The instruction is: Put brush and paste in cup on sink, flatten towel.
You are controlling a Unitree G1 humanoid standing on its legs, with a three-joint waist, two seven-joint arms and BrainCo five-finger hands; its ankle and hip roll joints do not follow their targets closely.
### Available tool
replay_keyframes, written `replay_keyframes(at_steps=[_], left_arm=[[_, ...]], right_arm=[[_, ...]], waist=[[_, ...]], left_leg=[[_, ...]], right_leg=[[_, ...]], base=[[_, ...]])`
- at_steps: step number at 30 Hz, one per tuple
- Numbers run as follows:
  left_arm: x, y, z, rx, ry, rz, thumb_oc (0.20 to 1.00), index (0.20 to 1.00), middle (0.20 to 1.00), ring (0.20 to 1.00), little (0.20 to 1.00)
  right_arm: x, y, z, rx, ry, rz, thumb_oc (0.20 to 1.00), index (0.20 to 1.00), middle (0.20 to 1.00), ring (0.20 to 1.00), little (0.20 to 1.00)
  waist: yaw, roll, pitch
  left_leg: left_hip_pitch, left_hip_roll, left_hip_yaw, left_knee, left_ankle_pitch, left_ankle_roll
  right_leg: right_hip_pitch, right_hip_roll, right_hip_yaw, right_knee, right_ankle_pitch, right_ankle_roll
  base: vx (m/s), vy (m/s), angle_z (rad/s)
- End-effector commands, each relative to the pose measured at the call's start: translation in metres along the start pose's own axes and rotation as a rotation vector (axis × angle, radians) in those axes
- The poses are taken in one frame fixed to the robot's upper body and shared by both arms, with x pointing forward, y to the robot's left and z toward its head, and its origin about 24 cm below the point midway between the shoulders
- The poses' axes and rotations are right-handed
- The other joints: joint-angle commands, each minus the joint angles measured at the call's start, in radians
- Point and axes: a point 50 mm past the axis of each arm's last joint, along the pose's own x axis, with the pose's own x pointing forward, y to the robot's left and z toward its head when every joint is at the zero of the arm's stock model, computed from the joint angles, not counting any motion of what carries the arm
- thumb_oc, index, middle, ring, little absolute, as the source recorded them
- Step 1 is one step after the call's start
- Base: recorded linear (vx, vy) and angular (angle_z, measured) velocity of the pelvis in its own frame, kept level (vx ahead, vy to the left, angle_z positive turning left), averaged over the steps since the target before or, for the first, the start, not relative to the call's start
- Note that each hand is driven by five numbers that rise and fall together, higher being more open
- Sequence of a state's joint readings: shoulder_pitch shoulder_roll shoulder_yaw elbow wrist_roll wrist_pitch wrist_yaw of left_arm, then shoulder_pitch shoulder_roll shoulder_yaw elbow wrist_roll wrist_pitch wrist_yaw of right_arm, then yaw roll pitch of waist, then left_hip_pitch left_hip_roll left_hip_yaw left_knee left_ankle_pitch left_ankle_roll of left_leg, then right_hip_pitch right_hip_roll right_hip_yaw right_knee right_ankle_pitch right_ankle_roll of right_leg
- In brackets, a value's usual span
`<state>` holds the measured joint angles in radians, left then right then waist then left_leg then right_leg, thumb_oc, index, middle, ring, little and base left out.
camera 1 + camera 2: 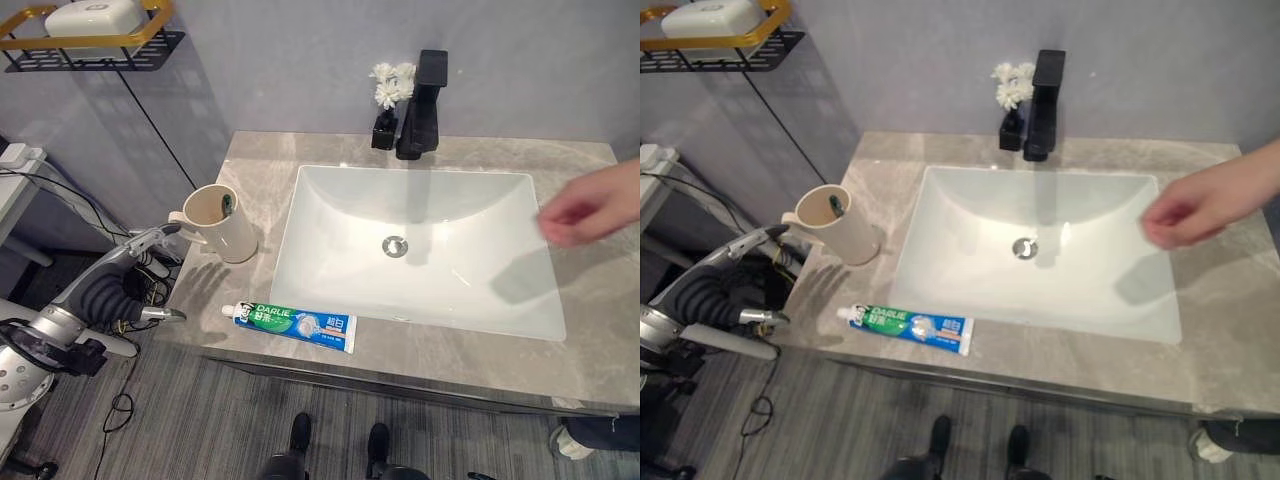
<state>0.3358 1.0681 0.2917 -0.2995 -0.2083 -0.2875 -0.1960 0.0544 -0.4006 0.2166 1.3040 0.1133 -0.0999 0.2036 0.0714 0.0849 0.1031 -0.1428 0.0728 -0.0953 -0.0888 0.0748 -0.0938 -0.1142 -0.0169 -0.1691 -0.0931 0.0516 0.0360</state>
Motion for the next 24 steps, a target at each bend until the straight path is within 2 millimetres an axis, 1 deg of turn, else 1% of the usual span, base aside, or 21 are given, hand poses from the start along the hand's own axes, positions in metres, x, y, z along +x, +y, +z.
replay_keyframes(at_steps=[1,6,12,19,24], left_arm=[[0.007,0.007,0.017,-0.012,-0.092,-0.045,1.0,1.0,1.0,1.0,1.0],[0.01,0.003,0.018,-0.009,-0.097,-0.088,1.0,1.0,1.0,1.0,1.0],[0.008,-0.002,0.018,-0.016,-0.084,-0.128,1.0,1.0,1.0,1.0,1.0],[0.011,-0.014,0.021,-0.041,-0.101,-0.215,1.0,1.0,1.0,1.0,1.0],[0.012,-0.012,0.023,-0.031,-0.106,-0.212,1.0,1.0,1.0,1.0,1.0]], right_arm=[[0.003,0.009,0.005,0.009,0.005,0.032,1.0,1.0,1.0,1.0,1.0],[0.004,0.008,0.009,0.003,-0.001,0.034,1.0,1.0,1.0,1.0,1.0],[0.003,0.007,0.008,0.004,0.001,0.029,1.0,1.0,1.0,1.0,1.0],[0.003,0.002,0.01,0.001,-0.002,0.012,1.0,1.0,1.0,1.0,1.0],[0.003,0.004,0.006,-0.001,0.01,0.015,1.0,1.0,1.0,1.0,1.0]], waist=[[-0.004,-0.038,-0.027],[-0.01,-0.033,-0.023],[-0.009,-0.028,-0.025],[-0.017,-0.026,-0.018],[-0.019,-0.028,-0.018]], left_leg=[[-0.035,0.018,-0.018,0.002,-0.007,-0.006],[-0.037,0.017,-0.008,0.002,-0.008,-0.006],[-0.035,0.019,-0.003,0.002,-0.011,-0.005],[-0.035,0.022,0.0,0.002,-0.013,-0.006],[-0.039,0.025,0.005,0.002,-0.011,-0.008]], right_leg=[[-0.003,-0.091,0.054,0.009,-0.002,0.089],[-0.011,-0.092,0.069,0.007,0.002,0.09],[-0.015,-0.091,0.076,0.006,0.001,0.091],[-0.016,-0.09,0.077,0.006,-0.001,0.092],[-0.021,-0.088,0.081,0.006,0.001,0.092]], base=[[-0.01,0.01,-0.03],[0.0,0.003,-0.11],[0.0,0.0,-0.04],[0.0,0.0,0.0],[0.0,0.0,0.0]])
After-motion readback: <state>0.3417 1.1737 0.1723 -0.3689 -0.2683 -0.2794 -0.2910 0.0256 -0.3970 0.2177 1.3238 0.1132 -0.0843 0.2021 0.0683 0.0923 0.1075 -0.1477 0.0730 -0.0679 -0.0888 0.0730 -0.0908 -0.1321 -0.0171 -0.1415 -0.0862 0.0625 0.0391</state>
